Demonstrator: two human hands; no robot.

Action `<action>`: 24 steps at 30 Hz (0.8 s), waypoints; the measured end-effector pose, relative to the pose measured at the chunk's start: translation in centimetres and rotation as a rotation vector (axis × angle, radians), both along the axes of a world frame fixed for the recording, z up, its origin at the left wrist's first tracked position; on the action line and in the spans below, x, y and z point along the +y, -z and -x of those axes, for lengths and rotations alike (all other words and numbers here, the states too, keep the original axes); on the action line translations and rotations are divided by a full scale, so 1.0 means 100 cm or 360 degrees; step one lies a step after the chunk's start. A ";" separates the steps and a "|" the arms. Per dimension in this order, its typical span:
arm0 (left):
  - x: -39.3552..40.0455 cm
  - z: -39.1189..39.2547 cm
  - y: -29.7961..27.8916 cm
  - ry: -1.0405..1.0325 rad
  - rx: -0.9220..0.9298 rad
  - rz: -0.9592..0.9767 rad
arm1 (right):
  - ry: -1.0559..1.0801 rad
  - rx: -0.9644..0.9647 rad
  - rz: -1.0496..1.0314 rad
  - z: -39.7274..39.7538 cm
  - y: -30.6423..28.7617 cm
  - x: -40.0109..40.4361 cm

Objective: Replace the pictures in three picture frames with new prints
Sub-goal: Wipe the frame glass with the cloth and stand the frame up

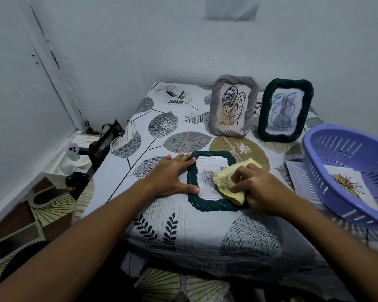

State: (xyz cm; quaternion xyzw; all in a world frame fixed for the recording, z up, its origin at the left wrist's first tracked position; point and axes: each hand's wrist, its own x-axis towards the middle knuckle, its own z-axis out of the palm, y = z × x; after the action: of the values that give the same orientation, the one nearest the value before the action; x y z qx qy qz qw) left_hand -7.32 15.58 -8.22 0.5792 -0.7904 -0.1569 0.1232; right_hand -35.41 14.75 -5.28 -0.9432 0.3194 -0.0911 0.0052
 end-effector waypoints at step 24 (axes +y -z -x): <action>0.000 -0.001 0.001 0.0008 0.0063 -0.0043 | 0.0064 0.0075 -0.0004 -0.023 -0.002 -0.006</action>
State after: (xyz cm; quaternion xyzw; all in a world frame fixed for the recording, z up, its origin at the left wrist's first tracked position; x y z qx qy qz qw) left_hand -7.25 15.61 -8.35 0.5756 -0.7871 -0.1794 0.1304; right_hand -33.13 14.15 -5.13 -0.9385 0.3384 -0.0685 -0.0031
